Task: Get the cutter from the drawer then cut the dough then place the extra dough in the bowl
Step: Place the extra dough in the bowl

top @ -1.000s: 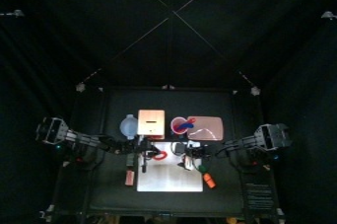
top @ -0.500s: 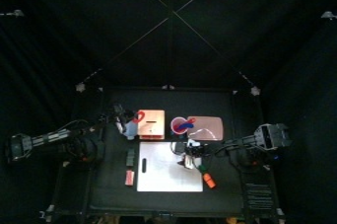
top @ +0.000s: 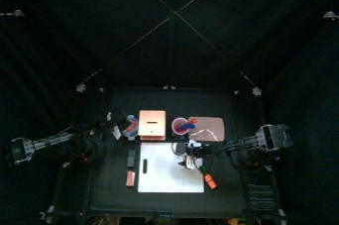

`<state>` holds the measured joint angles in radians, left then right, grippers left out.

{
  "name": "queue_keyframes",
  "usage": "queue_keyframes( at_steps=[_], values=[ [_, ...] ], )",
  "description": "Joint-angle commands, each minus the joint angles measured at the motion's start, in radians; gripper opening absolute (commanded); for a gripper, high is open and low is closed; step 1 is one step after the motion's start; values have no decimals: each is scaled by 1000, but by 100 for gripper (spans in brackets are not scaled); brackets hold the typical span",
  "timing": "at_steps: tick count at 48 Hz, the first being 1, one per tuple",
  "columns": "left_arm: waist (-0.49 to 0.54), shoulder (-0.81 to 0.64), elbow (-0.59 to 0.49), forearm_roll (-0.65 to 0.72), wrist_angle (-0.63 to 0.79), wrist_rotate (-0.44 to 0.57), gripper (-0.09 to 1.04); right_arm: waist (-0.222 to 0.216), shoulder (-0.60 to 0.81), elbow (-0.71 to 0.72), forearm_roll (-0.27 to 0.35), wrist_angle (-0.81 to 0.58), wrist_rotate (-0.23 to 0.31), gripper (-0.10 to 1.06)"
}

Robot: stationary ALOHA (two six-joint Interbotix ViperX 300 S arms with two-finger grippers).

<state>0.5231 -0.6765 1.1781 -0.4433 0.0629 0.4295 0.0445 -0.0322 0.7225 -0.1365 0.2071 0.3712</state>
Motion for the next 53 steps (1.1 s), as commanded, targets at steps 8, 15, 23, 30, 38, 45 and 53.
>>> queue_keyframes(
  at_steps=[8, 15, 23, 30, 38, 45, 53],
  values=[
    [-2, -8, -5, -133, -21, -6, 89, -3, -11, -21, 3, -6, 2, 102],
    [-9, -8, 11, -244, -49, 2, 89, -3, -12, -28, -5, -6, 0, 102],
    [-161, -8, 18, -118, -138, 8, 88, -34, -31, -52, -67, -143, -20, 102],
    [-362, -8, 61, 94, -383, 2, 88, -114, -69, -26, -178, -410, -18, 102],
    [-499, -8, 109, 143, -655, -3, 88, -236, -107, 69, -232, -749, -23, 102],
    [-506, -8, 110, 141, -667, -5, 88, -296, -112, 133, -278, -927, -25, 102],
    [-506, 3, 115, 126, -666, -6, 88, -304, -107, 141, -282, -948, -25, 102]
  ],
)
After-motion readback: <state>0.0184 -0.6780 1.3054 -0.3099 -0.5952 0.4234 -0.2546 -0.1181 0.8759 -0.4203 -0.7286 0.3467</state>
